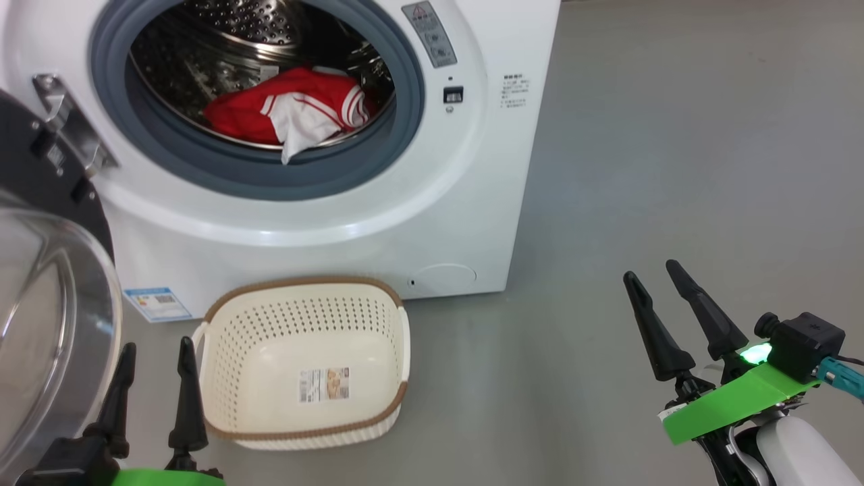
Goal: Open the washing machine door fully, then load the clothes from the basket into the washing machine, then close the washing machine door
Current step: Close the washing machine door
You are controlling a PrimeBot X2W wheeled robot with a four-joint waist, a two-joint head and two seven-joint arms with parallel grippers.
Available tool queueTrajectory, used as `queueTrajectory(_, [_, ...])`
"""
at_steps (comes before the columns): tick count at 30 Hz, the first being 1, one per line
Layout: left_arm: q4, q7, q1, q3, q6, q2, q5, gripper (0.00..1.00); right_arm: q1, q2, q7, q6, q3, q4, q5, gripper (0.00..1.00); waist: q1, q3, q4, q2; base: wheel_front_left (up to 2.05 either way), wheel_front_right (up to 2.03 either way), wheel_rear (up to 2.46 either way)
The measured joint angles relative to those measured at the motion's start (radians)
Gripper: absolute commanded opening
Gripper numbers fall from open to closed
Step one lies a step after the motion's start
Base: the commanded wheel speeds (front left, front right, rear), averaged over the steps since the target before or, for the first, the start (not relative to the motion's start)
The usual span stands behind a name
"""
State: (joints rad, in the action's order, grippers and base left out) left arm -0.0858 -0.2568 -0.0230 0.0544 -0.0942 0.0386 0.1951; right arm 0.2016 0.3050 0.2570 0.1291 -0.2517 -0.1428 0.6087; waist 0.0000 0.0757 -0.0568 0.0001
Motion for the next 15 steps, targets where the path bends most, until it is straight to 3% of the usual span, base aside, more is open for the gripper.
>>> queueTrajectory(7, [0.005, 0.000, 0.003, 0.000, -0.006, 0.000, 0.000, 1.00, -0.001, 0.003, 0.000, 0.000, 0.000, 0.000, 0.000, 1.00, 0.0000, -0.003, 0.001, 0.0000, -1.05, 1.05, 0.00])
queueTrajectory(15, [0.004, 0.000, 0.003, 0.000, -0.007, 0.000, 0.000, 1.00, -0.002, 0.005, 0.000, 0.000, 0.000, 0.000, 0.000, 1.00, 0.0000, -0.001, 0.002, 0.0000, -0.15, 0.15, 0.00])
